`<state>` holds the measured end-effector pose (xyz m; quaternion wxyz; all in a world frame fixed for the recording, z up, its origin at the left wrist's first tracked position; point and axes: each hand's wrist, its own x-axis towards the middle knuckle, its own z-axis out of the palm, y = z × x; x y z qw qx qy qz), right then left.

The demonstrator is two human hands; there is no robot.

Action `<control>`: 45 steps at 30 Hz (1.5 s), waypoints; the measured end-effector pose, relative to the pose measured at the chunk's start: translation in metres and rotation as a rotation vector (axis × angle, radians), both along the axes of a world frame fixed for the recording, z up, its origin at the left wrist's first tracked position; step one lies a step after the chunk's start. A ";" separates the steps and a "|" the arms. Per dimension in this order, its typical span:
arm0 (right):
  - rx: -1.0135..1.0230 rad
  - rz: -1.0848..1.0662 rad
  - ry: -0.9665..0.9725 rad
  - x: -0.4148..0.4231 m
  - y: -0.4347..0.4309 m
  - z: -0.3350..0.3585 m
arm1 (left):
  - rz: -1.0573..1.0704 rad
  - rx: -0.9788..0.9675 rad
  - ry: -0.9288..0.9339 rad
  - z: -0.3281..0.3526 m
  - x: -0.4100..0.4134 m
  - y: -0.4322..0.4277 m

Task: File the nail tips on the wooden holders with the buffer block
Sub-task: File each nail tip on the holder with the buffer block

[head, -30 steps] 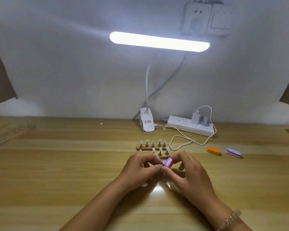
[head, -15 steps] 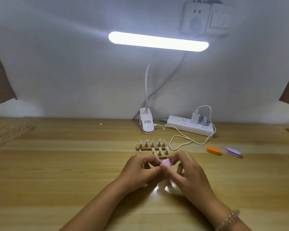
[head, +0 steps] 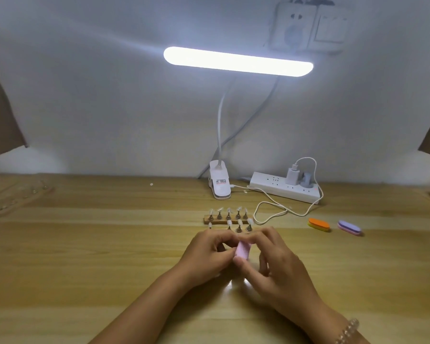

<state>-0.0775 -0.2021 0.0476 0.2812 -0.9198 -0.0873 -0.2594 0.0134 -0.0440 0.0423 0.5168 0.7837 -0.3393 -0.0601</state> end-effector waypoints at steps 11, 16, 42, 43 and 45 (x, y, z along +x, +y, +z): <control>0.007 -0.060 -0.008 0.000 -0.001 0.006 | 0.021 0.008 -0.010 0.000 0.001 0.000; -0.051 -0.097 -0.010 -0.002 -0.004 0.004 | -0.001 0.003 -0.032 0.001 0.001 0.001; -0.094 -0.113 0.119 -0.004 -0.003 0.004 | 0.056 0.196 -0.223 -0.004 0.001 -0.001; -0.100 -0.100 0.133 -0.005 -0.002 0.004 | 0.063 0.201 -0.230 -0.004 0.001 -0.002; -0.067 -0.123 0.116 -0.003 -0.002 0.006 | 0.076 0.215 -0.248 -0.004 0.001 -0.002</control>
